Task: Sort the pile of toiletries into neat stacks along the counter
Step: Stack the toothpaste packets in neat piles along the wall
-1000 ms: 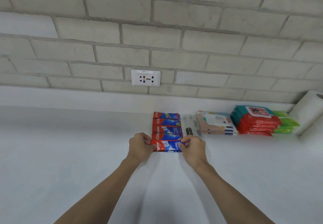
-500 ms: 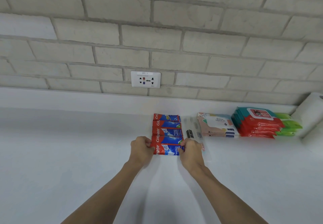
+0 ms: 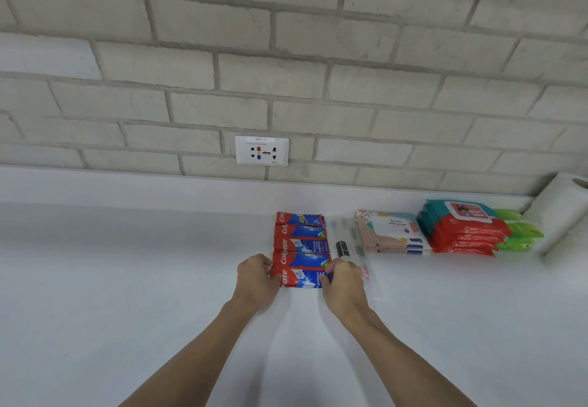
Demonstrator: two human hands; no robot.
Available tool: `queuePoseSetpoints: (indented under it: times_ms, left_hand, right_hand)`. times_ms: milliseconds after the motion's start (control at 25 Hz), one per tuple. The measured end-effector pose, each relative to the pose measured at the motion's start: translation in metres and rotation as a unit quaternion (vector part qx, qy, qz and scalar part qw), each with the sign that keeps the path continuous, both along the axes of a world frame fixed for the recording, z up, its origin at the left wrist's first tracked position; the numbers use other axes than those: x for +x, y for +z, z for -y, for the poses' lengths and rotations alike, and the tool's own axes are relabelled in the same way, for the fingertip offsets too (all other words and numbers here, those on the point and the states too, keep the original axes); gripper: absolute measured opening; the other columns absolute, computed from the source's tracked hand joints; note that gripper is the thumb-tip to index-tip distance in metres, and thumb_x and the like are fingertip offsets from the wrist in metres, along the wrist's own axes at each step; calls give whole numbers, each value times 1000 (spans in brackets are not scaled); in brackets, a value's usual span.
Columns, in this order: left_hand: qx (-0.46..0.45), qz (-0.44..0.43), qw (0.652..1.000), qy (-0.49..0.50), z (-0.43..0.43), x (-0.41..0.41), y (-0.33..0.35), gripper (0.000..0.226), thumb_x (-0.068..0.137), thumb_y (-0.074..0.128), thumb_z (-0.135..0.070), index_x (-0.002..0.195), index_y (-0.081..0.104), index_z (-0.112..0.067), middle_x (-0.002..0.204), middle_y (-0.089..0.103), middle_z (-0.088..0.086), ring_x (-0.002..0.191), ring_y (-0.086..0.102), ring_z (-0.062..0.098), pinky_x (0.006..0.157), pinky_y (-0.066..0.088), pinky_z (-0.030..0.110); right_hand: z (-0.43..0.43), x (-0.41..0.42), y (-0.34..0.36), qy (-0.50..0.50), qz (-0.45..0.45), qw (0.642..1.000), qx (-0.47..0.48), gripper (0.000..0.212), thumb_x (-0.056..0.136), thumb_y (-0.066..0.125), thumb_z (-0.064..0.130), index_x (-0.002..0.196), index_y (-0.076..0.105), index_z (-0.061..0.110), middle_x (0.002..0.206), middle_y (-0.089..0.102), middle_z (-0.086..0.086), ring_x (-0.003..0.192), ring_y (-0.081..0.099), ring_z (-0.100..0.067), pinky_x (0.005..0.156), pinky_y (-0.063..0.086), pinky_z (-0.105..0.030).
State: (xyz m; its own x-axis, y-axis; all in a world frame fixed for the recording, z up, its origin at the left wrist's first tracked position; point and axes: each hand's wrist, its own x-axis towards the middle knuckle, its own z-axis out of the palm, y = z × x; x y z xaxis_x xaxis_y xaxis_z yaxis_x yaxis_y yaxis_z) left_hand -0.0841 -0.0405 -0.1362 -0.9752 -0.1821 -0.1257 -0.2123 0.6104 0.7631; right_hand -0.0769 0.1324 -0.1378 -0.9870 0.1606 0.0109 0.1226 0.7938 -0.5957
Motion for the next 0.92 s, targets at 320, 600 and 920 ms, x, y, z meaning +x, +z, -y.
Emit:
queuePoseSetpoints:
  times_ms: [320, 600, 920]
  left_hand:
    - [-2, 0, 1000, 5, 0, -1, -2, 33, 88, 66, -29, 111, 56, -7, 111, 64, 7, 91, 55, 11, 76, 48, 21]
    - [13, -8, 1000, -1, 4, -4, 0, 36, 90, 62, -29, 118, 54, -8, 116, 60, 7, 95, 55, 12, 65, 46, 15]
    - [-29, -46, 998, -12, 2, -41, 23, 47, 92, 58, -34, 134, 46, -16, 129, 57, 5, 109, 58, 19, 84, 51, 28]
  right_hand:
    - [-4, 5, -1, 14, -7, 1000, 8, 28, 91, 65, 21, 115, 58, 10, 126, 54, -8, 120, 52, -16, 81, 52, -20]
    - [-15, -2, 6, 26, -31, 998, -44, 6, 91, 64, 16, 91, 58, 18, 111, 61, -2, 106, 58, -12, 58, 44, -6]
    - [-19, -49, 30, 74, -29, 994, -70, 18, 95, 56, 17, 112, 62, 14, 114, 65, 0, 89, 59, -9, 60, 44, -11]
